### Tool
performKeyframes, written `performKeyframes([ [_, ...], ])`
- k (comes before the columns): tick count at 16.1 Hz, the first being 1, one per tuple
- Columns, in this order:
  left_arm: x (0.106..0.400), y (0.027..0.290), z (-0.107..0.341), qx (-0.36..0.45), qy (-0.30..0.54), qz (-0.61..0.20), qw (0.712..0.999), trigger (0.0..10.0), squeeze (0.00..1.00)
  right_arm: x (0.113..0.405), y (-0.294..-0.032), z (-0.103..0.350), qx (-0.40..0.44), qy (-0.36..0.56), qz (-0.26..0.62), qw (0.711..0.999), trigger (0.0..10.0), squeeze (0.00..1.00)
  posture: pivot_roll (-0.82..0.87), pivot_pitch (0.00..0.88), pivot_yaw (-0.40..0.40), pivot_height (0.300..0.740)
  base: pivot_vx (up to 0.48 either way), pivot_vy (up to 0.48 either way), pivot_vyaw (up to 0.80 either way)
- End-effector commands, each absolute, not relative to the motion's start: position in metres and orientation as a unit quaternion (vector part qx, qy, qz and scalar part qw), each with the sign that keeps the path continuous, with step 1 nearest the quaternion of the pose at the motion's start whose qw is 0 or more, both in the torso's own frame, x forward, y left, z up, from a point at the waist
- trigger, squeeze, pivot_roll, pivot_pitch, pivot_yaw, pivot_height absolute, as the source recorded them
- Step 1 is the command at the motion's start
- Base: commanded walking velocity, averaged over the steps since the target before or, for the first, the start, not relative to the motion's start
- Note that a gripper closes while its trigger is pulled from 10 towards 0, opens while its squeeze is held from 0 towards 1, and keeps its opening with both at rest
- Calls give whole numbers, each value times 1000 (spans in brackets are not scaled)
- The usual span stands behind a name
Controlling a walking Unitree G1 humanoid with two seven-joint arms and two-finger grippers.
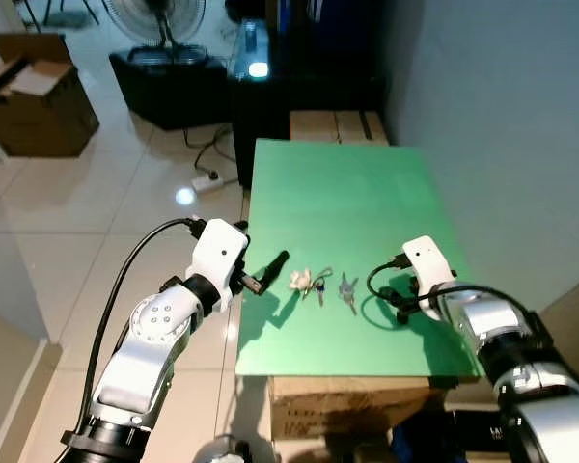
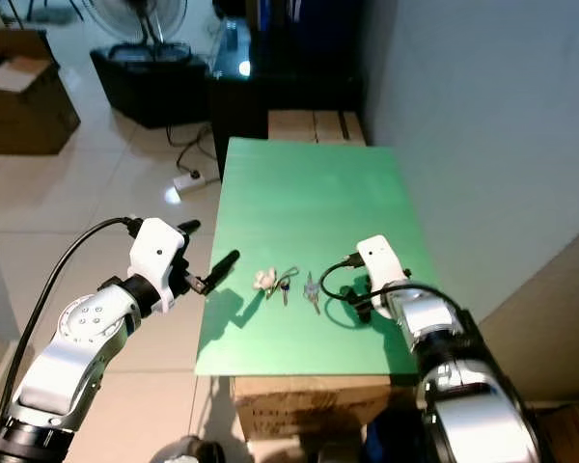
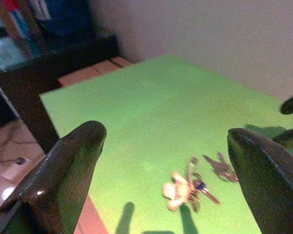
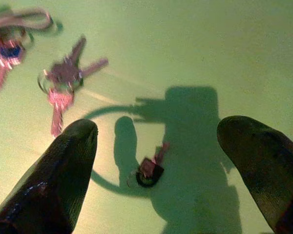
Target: Hang keys on a hook
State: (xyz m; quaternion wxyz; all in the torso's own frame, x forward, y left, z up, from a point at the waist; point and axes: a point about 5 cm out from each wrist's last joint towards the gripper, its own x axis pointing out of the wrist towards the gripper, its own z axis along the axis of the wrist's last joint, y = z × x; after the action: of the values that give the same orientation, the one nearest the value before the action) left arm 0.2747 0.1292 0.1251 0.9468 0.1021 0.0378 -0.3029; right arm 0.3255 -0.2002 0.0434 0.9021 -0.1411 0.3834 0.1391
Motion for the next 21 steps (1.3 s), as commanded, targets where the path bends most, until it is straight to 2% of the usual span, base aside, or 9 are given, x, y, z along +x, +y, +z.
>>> performKeyframes([
  [1,270,126,127,94,44,-326,940,10000,0,325,-204,42,-148,393,140,897,10000,1000,-89,153,2,718,0,0,0],
  [2,265,126,130,79,54,-355,930,10000,0,326,-205,39,-142,406,144,891,10000,918,-81,171,10,718,0,0,0],
  [3,260,126,131,73,62,-377,921,10000,0,325,-204,37,-141,413,150,887,10000,0,-75,181,18,718,0,0,0],
  [13,249,128,137,78,85,-404,907,10000,0,327,-207,35,-159,400,129,893,10000,0,-57,220,64,718,0,0,0],
  [14,249,127,138,76,86,-404,907,10000,0,328,-209,36,-160,399,125,894,6902,0,-62,215,60,718,0,0,0],
  [15,248,126,138,75,86,-405,907,10000,0,328,-210,36,-160,400,122,894,4588,0,-66,211,58,718,0,0,0],
  [16,248,125,138,74,86,-405,907,10000,0,329,-211,37,-162,402,120,893,1608,0,-68,209,53,718,0,0,0],
  [17,248,124,138,73,86,-406,907,10000,0,329,-211,37,-162,406,122,891,0,0,-70,207,51,718,0,0,0],
  [21,244,122,137,64,97,-430,895,10000,0,328,-214,39,-168,419,128,883,0,0,-80,194,40,718,0,0,0],
])
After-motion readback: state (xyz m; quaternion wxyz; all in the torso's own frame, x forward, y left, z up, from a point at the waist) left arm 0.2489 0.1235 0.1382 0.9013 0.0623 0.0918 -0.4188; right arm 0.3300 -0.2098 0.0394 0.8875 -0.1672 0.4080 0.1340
